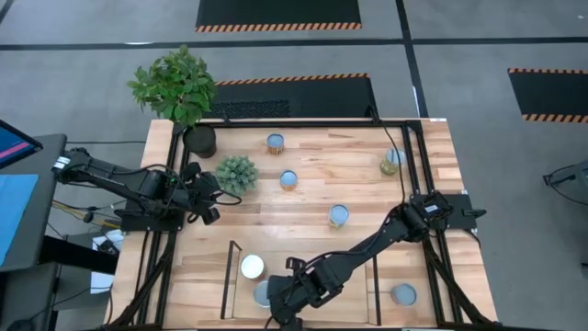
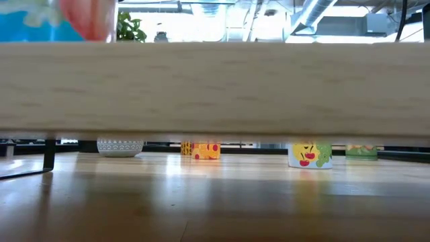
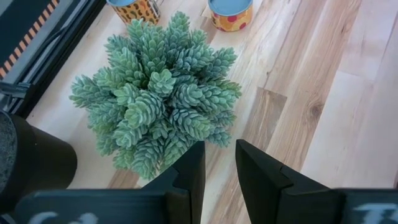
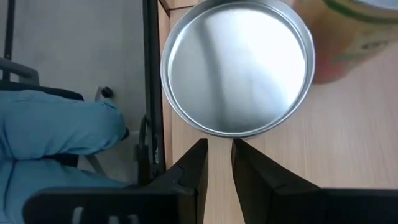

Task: Pick and place cans onto a shelf
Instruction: Put the canned tomatoes on the shelf

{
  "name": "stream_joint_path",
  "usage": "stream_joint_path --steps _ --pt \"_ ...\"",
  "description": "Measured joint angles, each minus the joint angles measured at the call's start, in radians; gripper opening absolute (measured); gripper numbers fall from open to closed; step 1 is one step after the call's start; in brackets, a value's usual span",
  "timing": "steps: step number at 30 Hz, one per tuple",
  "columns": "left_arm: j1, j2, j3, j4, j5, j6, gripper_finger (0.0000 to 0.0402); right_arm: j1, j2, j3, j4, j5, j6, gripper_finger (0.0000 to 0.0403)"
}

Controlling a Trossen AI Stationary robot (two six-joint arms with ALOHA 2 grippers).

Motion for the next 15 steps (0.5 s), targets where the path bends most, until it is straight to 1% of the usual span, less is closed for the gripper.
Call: stream_joint_path --steps 7,15 --pt "0.0 0.0 0.0 0.0 0.0 0.003 0.008 -0.016 0.0 0.0 0.07 -0.004 -0.048 0.0097" --pt "0.0 0.0 0.0 0.0 0.0 0.003 0.008 -0.02 -0.001 0.0 0.103 -0.006 -0.07 0.0097"
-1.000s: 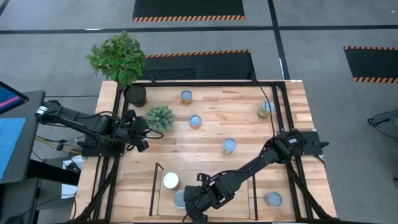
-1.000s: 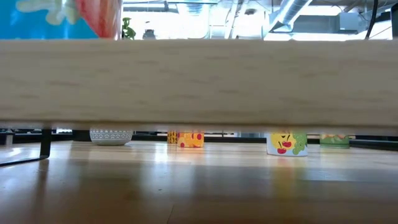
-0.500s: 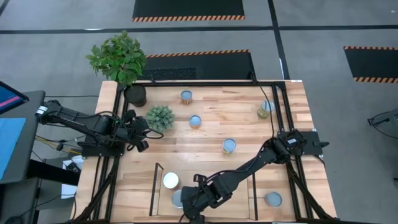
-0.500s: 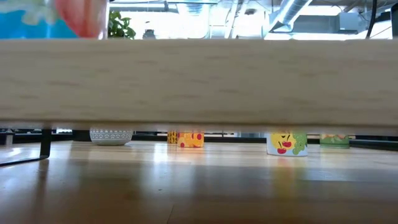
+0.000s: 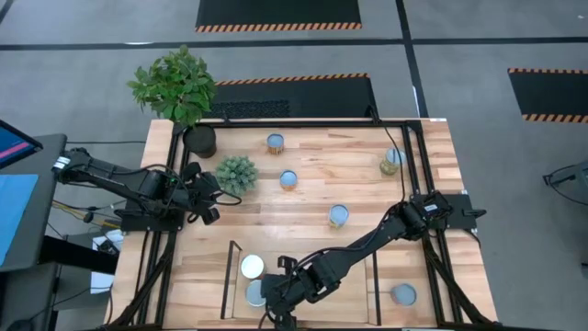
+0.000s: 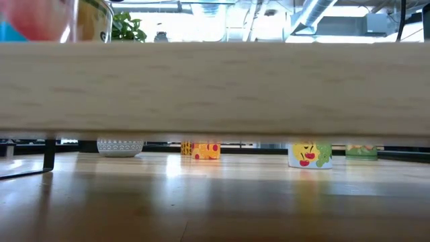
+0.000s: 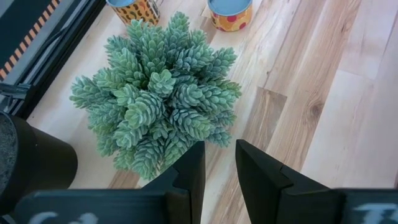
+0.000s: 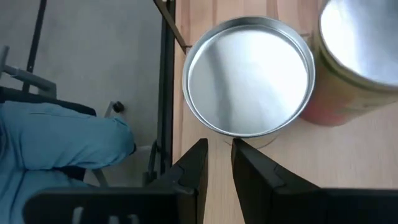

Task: Pick and place cans onto a shelf
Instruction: Put the canned tomatoes on the shelf

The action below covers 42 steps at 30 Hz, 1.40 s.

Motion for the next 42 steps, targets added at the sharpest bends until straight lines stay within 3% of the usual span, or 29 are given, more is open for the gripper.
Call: stream_joint_path --steps 11,23,42 --pt "0.0 0.0 0.0 0.0 0.0 0.0 0.008 0.0 0.0 0.0 0.009 -0.004 -0.002 0.0097" --pt "0.0 0.0 0.0 0.0 0.0 0.001 0.008 -0.008 0.031 -0.003 -0.119 0.063 0.051 0.0092" --pt "0.0 0.0 0.0 0.0 0.0 0.011 0.008 -0.027 0.064 0.0 -0.04 0.028 0.02 0.0077"
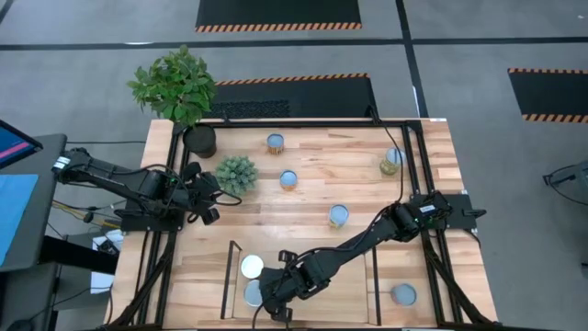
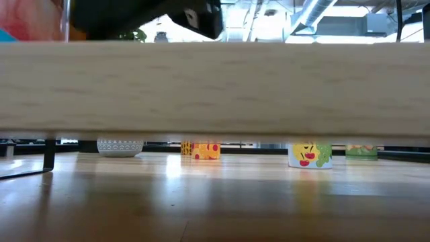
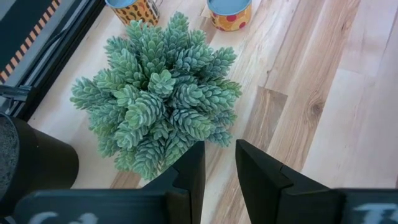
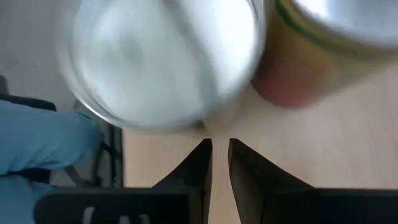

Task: Pick and place cans onto a shelf
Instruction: Put the canned tomatoes on the shelf, then put the canned peaches on the shelf

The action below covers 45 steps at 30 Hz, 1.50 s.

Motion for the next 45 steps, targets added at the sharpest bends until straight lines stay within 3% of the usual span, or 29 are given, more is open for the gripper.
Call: stream_joint_path --steps 16,22,29,36,45 --pt "0.0 0.0 0.0 0.0 0.0 0.0 0.008 -0.001 0.0 0.0 0.113 -0.056 -0.051 0.0077" --pt "0.0 0.0 0.0 0.0 0.0 0.0 0.008 -0.002 -0.001 0.0 0.064 -0.067 -0.049 0.0077" --pt "0.0 0.0 0.0 0.0 0.0 0.0 0.008 -0.027 -0.088 0.049 -0.299 -0.083 -0.047 0.0077" --pt "0.0 0.0 0.0 0.0 0.008 -0.019 0.008 -0.095 -0.203 0.081 -0.74 0.124 -0.006 0.0077" --pt "0.0 0.0 0.0 -0.025 0.032 -0.024 0.008 -0.264 -0.375 0.052 -0.743 0.151 -0.219 0.0077"
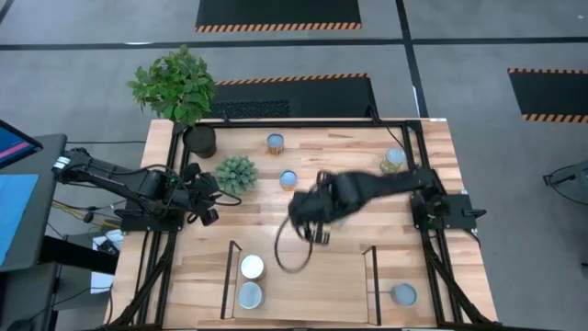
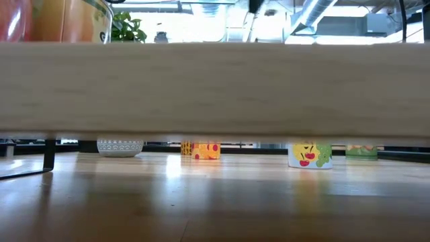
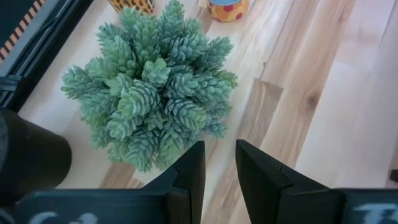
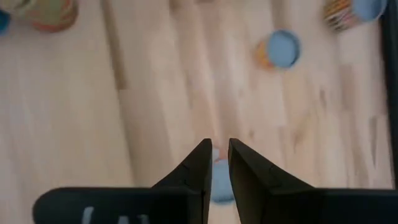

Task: Pick and place cans onto a shelf
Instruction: Put the canned peaches on the shelf

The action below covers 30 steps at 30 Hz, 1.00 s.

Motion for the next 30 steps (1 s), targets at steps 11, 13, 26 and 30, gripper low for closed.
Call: stream_joint_path --steps 11,13,26,30 --pt "0.0 0.0 0.0 -0.144 -0.03 -0.111 0.008 -0.416 -0.276 -0.23 0.002 -0.014 -0.106 0.0077" --pt "0.0 0.0 0.0 -0.144 -0.037 -0.127 0.008 -0.507 -0.342 -0.333 0.0 -0.017 -0.104 0.0077" --pt "0.0 0.0 0.0 -0.139 -0.076 -0.135 0.008 -0.732 -0.696 -1.142 0.242 -0.069 -0.077 0.0077" --pt "0.0 0.0 0.0 -0.136 -0.088 -0.136 0.008 -0.756 -0.729 -1.245 0.331 -0.005 -0.02 0.0077"
